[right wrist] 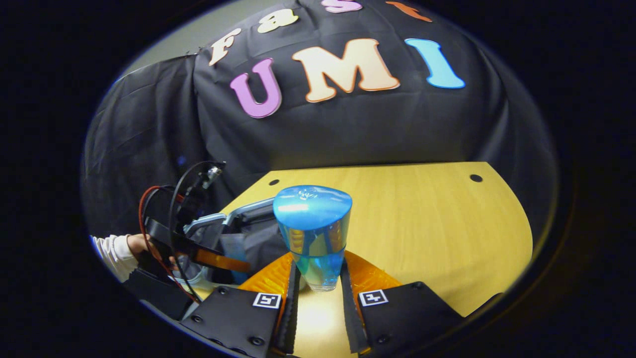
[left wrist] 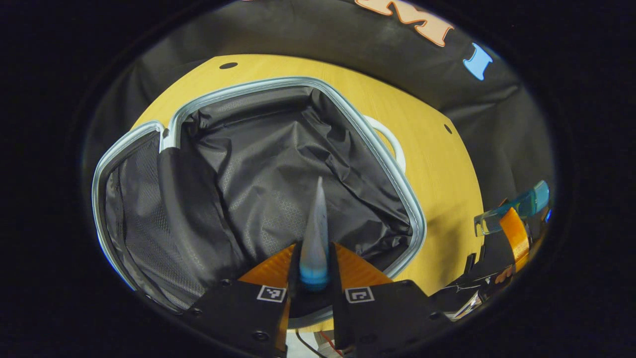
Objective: First open the suitcase, pack the skin care products into it, and then close the suitcase.
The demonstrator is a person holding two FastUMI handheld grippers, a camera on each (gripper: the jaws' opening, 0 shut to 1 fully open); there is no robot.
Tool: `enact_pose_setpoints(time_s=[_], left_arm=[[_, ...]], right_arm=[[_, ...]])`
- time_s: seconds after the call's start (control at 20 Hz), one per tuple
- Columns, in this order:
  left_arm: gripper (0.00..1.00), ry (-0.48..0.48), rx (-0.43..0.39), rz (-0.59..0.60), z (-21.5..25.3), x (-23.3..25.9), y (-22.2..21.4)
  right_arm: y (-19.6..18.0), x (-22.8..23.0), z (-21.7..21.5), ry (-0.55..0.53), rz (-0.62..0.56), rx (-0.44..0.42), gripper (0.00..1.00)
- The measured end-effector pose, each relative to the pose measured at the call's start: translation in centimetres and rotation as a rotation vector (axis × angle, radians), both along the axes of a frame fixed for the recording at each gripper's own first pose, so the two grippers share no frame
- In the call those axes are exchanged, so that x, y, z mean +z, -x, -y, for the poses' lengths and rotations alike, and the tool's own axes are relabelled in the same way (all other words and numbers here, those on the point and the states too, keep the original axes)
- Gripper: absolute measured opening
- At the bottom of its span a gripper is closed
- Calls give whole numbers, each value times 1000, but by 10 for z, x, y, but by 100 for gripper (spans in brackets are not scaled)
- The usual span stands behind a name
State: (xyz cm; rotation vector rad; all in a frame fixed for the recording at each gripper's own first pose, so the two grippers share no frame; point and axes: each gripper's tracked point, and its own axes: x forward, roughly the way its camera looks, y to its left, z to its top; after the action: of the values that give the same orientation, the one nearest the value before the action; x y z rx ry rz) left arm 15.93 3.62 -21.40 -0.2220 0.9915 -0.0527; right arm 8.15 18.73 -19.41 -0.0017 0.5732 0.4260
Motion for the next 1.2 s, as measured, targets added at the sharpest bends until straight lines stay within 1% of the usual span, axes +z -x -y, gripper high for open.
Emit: enact_pose_setpoints(time_s=[0.05, 0.15, 0.2, 0.25, 0.3, 0.35, 0.45, 0.5, 0.6, 0.65, 0.7, 0.75, 0.8, 0.85, 0.9, 0.95, 1.0, 1.05, 1.1, 1.15, 1.2], left_arm=[[24, -2, 5, 16, -2, 2, -3], [46, 1, 7, 45, -6, 10, -4], [56, 0, 7, 64, -8, 16, -4], [59, 0, 11, 86, -11, 22, -4], [69, -4, 21, 111, -14, 28, -2], [76, -8, 34, 138, -19, 35, -1], [97, -47, 80, 183, -36, 47, 4], [96, -56, 99, 196, -42, 51, 10], [97, -37, 139, 214, -49, 60, 21], [97, -22, 159, 224, -52, 66, 26], [97, -10, 178, 234, -56, 72, 31], [97, -1, 195, 246, -60, 78, 37], [97, 2, 216, 260, -65, 84, 43], [97, 4, 237, 274, -69, 90, 48], [97, 2, 260, 284, -75, 95, 55], [97, -3, 284, 291, -82, 98, 61], [96, -9, 307, 297, -88, 101, 67], [96, -11, 332, 302, -94, 104, 73], [94, -11, 355, 306, -101, 105, 79], [97, -8, 380, 311, -108, 107, 84], [96, -2, 405, 315, -113, 107, 88]], right_arm=[[0, 0, -15, 3, 1, 28, 42], [-1, -5, -41, 9, -13, 75, 42], [-2, -9, -53, 14, -21, 101, 39], [-2, -14, -67, 26, -30, 129, 42], [-2, -21, -77, 42, -41, 152, 42], [-2, -28, -84, 56, -56, 176, 42], [-3, -48, -101, 78, -95, 210, 42], [-2, -56, -107, 90, -116, 224, 42], [1, -77, -115, 131, -166, 253, 42], [0, -87, -118, 164, -192, 267, 39], [0, -96, -117, 196, -217, 277, 42], [1, -109, -119, 220, -240, 282, 42], [4, -118, -118, 235, -264, 283, 39], [5, -124, -117, 247, -289, 282, 39], [6, -131, -116, 261, -309, 281, 42], [8, -140, -115, 277, -326, 281, 39], [9, -146, -114, 294, -343, 278, 42], [11, -152, -113, 307, -355, 276, 42], [13, -152, -113, 312, -362, 281, 39], [11, -149, -118, 288, -350, 280, 43], [8, -142, -124, 263, -332, 277, 46]])
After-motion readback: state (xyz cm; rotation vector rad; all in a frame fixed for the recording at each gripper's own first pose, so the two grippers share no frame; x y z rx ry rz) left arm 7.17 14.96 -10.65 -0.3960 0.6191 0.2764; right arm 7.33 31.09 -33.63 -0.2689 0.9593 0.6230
